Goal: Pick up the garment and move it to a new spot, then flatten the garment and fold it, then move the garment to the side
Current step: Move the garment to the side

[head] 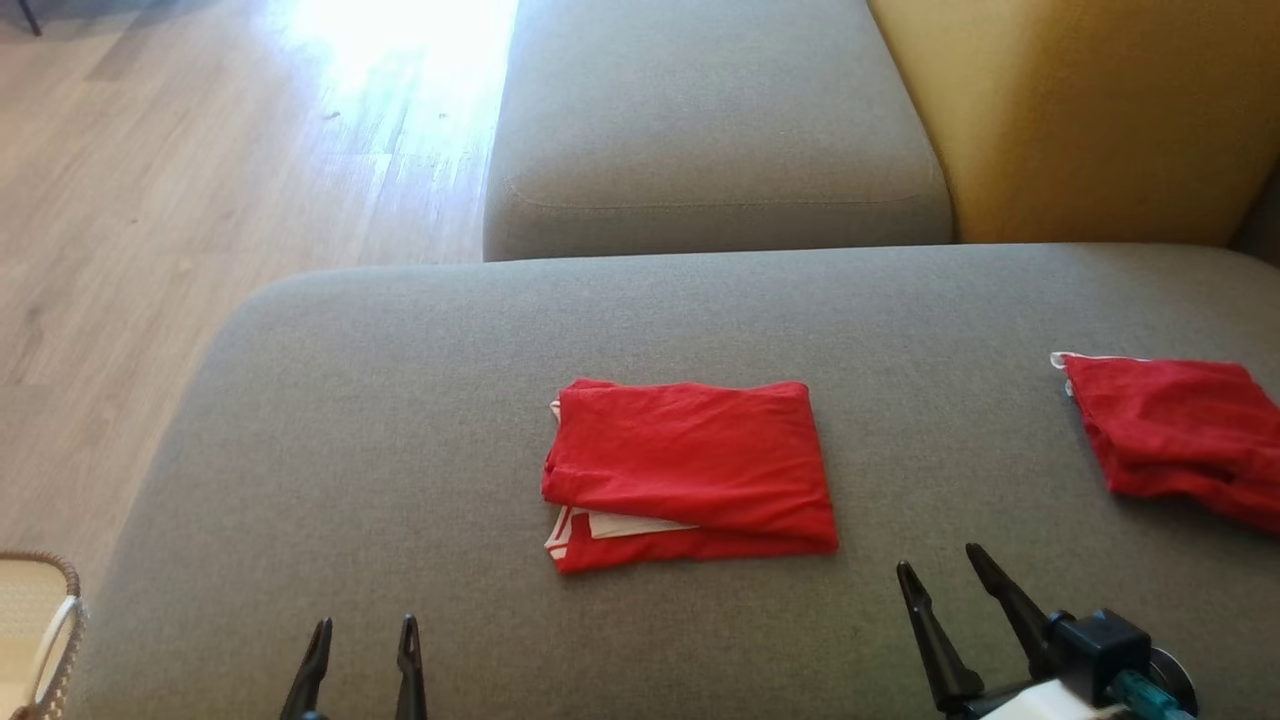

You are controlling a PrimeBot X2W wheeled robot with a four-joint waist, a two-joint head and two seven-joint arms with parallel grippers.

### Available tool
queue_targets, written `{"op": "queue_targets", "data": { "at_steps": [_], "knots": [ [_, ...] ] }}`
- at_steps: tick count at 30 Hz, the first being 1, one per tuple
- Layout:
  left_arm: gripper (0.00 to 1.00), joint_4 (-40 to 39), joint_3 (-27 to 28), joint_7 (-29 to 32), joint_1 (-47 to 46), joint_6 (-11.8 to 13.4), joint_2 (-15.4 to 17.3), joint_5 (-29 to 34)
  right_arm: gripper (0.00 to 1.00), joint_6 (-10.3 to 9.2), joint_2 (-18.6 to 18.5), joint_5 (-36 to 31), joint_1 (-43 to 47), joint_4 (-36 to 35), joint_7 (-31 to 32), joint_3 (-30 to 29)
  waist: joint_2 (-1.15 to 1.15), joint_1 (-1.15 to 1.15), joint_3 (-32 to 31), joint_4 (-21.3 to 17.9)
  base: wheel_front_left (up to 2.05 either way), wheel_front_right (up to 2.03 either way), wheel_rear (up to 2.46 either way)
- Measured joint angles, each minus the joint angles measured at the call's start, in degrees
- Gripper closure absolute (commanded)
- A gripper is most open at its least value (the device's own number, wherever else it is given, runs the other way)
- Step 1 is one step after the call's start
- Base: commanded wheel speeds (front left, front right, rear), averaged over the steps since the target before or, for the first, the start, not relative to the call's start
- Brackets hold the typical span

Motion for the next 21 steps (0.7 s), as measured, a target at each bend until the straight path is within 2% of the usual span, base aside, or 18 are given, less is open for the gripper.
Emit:
{"op": "queue_targets", "data": {
  "at_steps": [13,21],
  "knots": [
    [0.0,0.1,-0.4,0.0,0.3,-0.2,-0.1,0.1,0.0,0.0,0.0,-0.5,0.0,0.5,0.0,-0.3,0.0,0.0,0.6,2.1,0.0,0.0,0.0],
    [0.0,0.1,-1.3,0.0,0.2,-0.2,-0.2,0.0,0.0,0.0,0.1,2.3,-2.2,6.3,0.0,0.3,0.0,0.0,2.6,3.2,0.0,0.0,0.0]
  ]
}}
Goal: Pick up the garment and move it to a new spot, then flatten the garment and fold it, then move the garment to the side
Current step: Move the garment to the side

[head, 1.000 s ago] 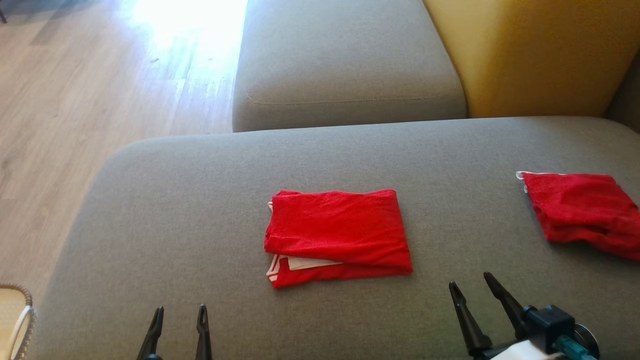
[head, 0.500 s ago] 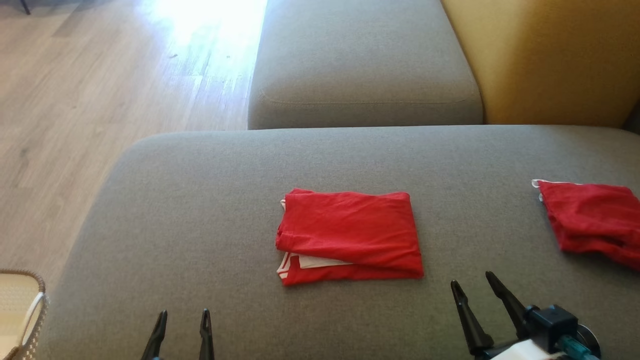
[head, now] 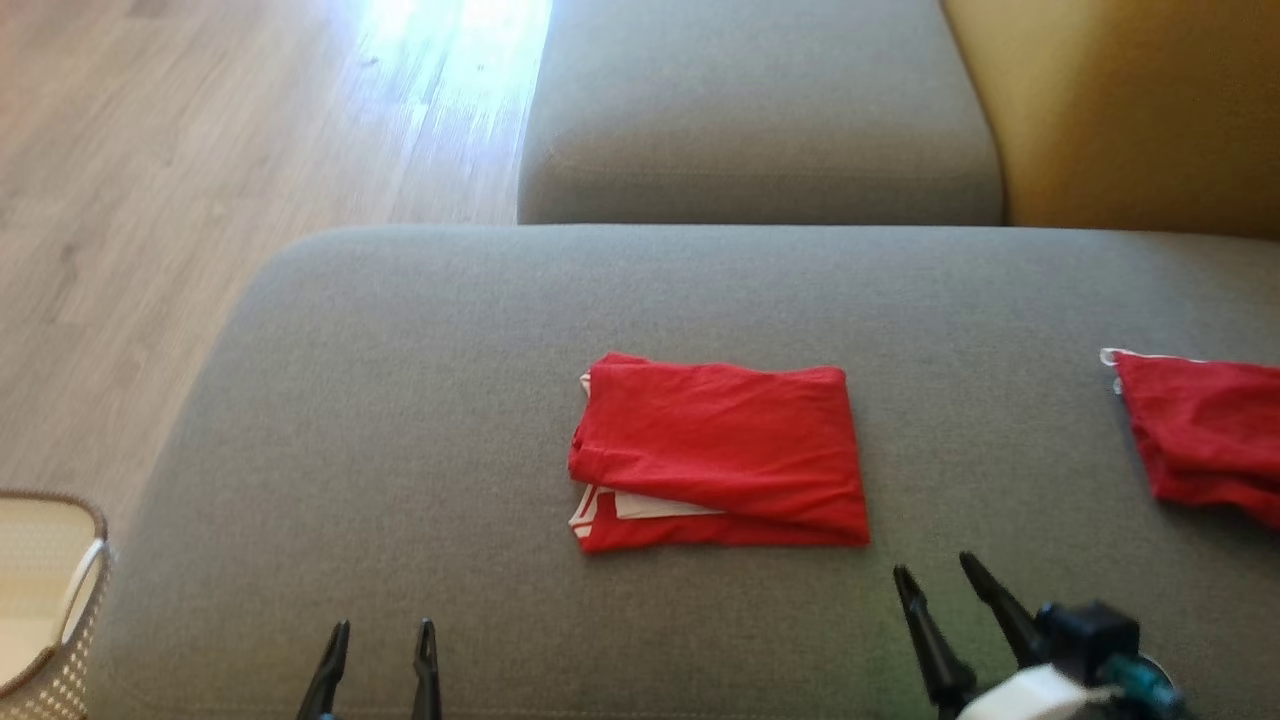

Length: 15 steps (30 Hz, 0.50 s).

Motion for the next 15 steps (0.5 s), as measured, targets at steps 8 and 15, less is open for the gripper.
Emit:
{"op": "queue_targets", "data": {
  "at_steps": [8,15],
  "knots": [
    [0.0,1.1,-2.4,0.0,-2.6,-0.5,-0.1,-0.3,0.0,0.0,0.0,15.7,-16.1,18.1,0.0,-0.6,0.0,0.01,3.3,2.6,0.0,0.0,0.0],
    [0.0,2.1,-3.9,0.0,-4.0,-0.8,-0.1,-0.3,0.0,0.0,-1.1,22.2,-26.0,31.5,1.4,0.5,0.0,0.01,5.4,5.5,0.0,0.0,0.0]
  ]
}}
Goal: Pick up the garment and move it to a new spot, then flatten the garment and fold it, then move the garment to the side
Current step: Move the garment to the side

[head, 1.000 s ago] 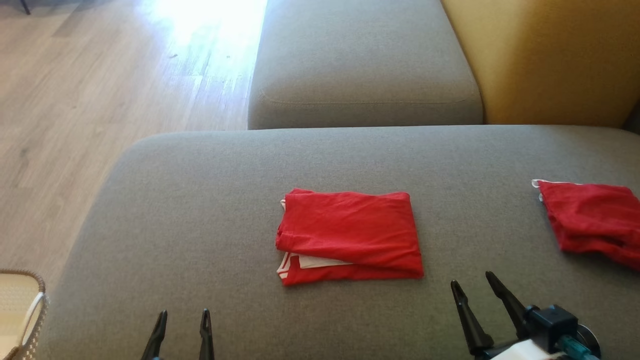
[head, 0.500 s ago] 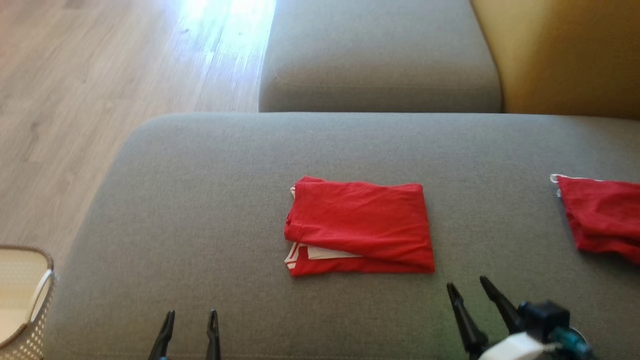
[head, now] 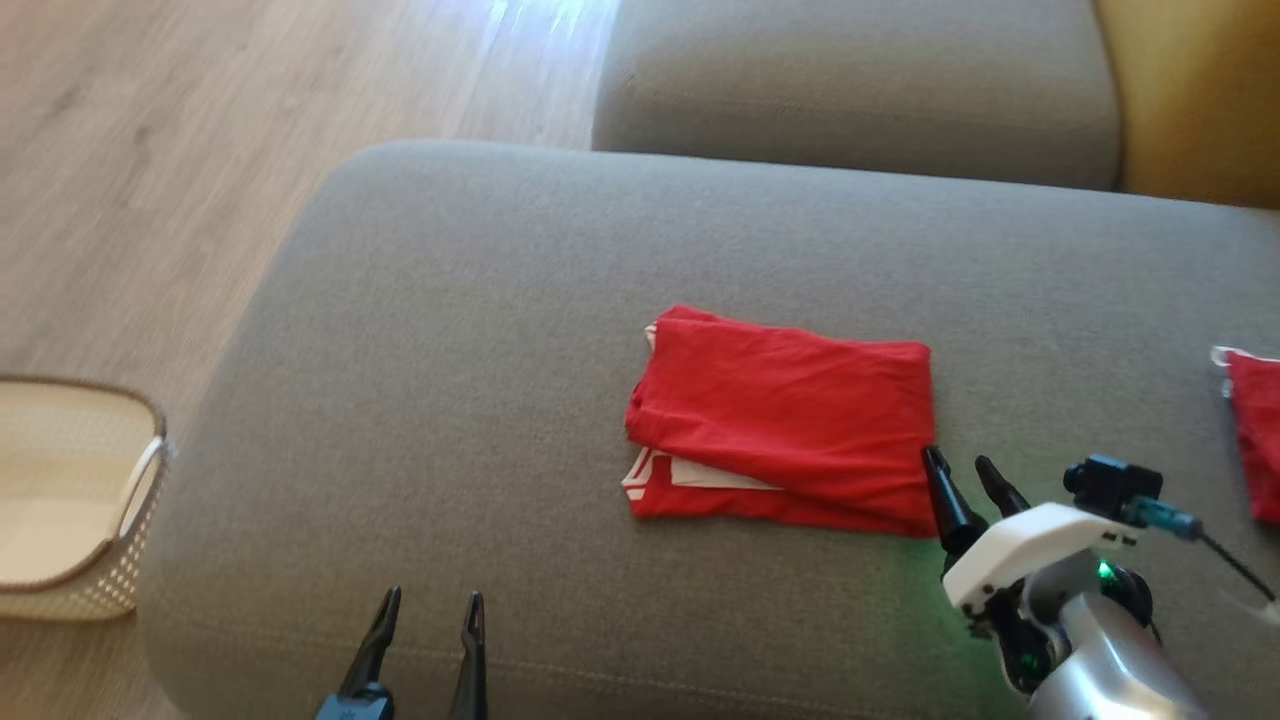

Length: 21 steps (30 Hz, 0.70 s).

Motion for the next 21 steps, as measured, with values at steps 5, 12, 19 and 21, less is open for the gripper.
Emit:
{"op": "queue_targets", "data": {
  "at_steps": [5,12,19,21],
  "knots": [
    [0.0,-0.3,-0.9,0.0,-1.3,0.1,0.0,0.0,0.0,0.0,-1.5,3.9,-4.5,6.2,1.1,1.4,0.0,0.0,2.3,1.6,0.0,0.0,0.0],
    [0.0,-0.6,-2.4,0.0,-4.8,0.2,0.0,0.0,0.0,0.0,-3.4,4.9,-12.0,15.6,0.9,3.4,0.0,0.01,5.8,3.3,0.0,0.0,0.0],
    [0.0,-0.6,-3.3,0.0,-5.8,0.9,-0.1,0.0,0.83,0.0,-3.1,4.8,-15.4,20.6,2.6,5.3,0.0,-0.01,7.2,4.2,0.0,0.0,0.0],
    [0.0,-0.5,-3.4,0.0,-6.2,1.1,-0.1,0.0,1.0,0.0,-3.1,4.8,-15.8,20.8,2.4,5.9,0.0,0.0,7.4,4.1,0.0,0.0,0.0]
  ]
}}
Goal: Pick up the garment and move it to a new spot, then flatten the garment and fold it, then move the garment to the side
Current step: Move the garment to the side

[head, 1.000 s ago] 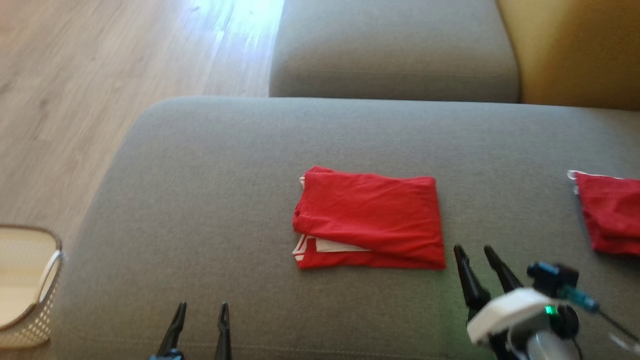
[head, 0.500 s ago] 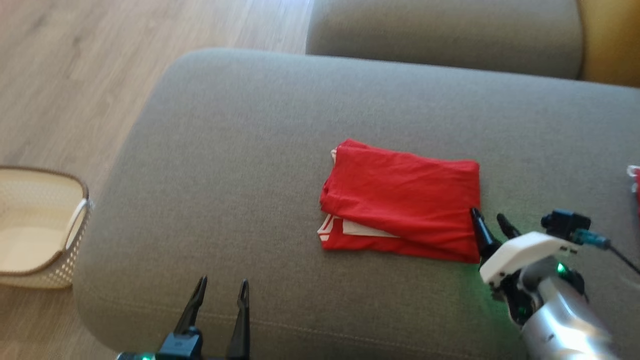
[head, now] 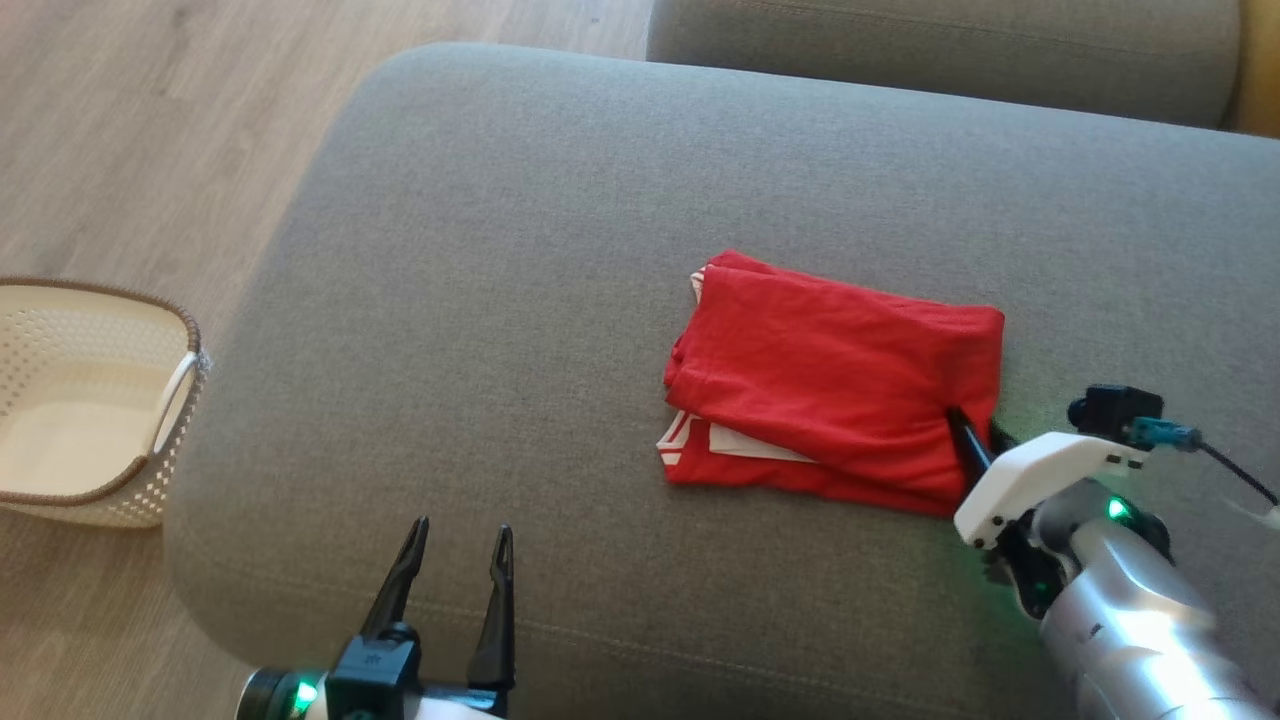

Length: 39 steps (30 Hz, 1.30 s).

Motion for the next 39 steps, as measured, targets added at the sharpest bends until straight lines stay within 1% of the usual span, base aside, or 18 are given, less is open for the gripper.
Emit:
{"op": "queue_targets", "data": {
  "at_steps": [2,5,10,15,18,24,26,30,31,32,33,35,36,37,38,39],
  "knots": [
    [0.0,0.1,0.1,0.0,-0.1,0.5,0.0,0.0,1.0,0.0,0.5,0.0,0.0,0.0,-0.6,0.9,0.0,0.0,0.0,-0.5,0.0,0.0,0.0],
    [0.0,0.0,0.2,0.0,-0.1,0.5,0.0,0.0,1.0,0.0,0.7,-0.4,0.0,-0.8,-1.5,2.7,0.0,0.0,-0.3,-1.9,0.0,0.0,0.0],
    [0.0,0.0,0.6,0.0,-0.1,0.5,0.0,0.0,1.0,0.0,-0.8,-2.5,-0.7,-3.2,-2.1,6.5,0.0,0.0,-0.9,-5.9,0.0,0.0,0.0],
    [0.0,-0.1,1.0,0.0,0.0,0.4,0.0,0.0,1.0,0.0,-5.2,-3.6,-4.8,-5.8,-2.4,9.6,0.0,0.0,-1.6,-11.3,0.0,0.0,0.0],
    [0.0,-0.1,1.0,0.0,-0.1,0.0,0.0,0.0,1.0,0.0,-8.4,-4.6,-7.3,-6.9,-1.2,11.4,0.0,0.0,-1.9,-14.6,0.0,0.0,0.0],
    [0.0,0.0,1.0,0.0,-0.5,-0.1,-0.1,0.1,1.0,0.0,-15.6,-6.3,-11.7,-6.9,0.6,12.0,0.0,0.0,-2.0,-20.1,0.0,0.0,0.0],
    [0.0,0.0,1.1,0.0,-0.5,-0.3,-0.1,0.1,1.0,0.0,-17.1,-6.6,-13.1,-6.9,1.1,11.9,0.0,0.0,-1.8,-21.5,0.0,0.0,0.0],
    [0.0,0.2,1.3,0.0,-1.1,-0.6,-0.1,0.3,1.0,0.0,-18.6,-7.5,-15.5,-6.3,1.1,11.6,0.0,0.0,-1.0,-23.4,0.0,0.0,0.0],
    [0.0,0.3,1.3,0.0,-1.6,-0.8,-0.1,0.3,0.76,0.0,-19.0,-7.8,-15.8,-6.0,1.1,11.6,0.0,0.0,-0.6,-23.6,0.0,0.0,0.0],
    [0.0,0.4,1.2,0.0,-2.1,-0.9,-0.1,0.3,0.68,0.0,-19.1,-8.2,-16.1,-5.5,1.0,11.5,0.0,0.0,-0.3,-23.8,0.0,0.0,0.0],
    [0.0,0.6,1.2,0.0,-2.5,-0.9,-0.1,0.3,0.78,0.0,-19.1,-8.4,-16.2,-5.1,1.0,11.3,0.0,0.0,0.0,-23.9,0.0,0.0,0.0],
    [0.0,0.6,1.1,0.0,-3.3,-0.9,-0.1,0.3,0.84,0.0,-19.1,-8.8,-16.3,-4.2,0.2,10.8,0.0,0.0,0.4,-24.0,0.0,0.0,0.0],
    [0.0,0.6,1.0,0.0,-3.4,-0.9,-0.1,0.3,0.95,0.0,-19.2,-9.3,-16.3,-3.5,-0.5,10.3,0.0,0.0,0.4,-23.9,0.0,0.0,0.0],
    [0.0,0.6,1.0,0.0,-3.4,-0.9,-0.1,0.3,0.95,0.0,-19.2,-9.3,-16.3,-3.5,-0.5,10.3,0.0,0.0,0.4,-23.9,0.0,0.0,0.0],
    [0.0,0.6,0.9,0.0,-3.3,-1.0,-0.1,0.3,0.84,0.0,-19.3,-9.8,-16.5,-2.6,-1.0,9.6,0.0,0.0,0.5,-23.8,0.0,0.0,0.0],
    [0.0,0.6,0.8,0.0,-3.3,-1.0,-0.1,0.4,0.42,0.0,-19.5,-10.3,-16.8,-1.7,-1.6,8.9,0.0,0.0,0.5,-23.7,0.0,0.0,0.0]
  ]
}}
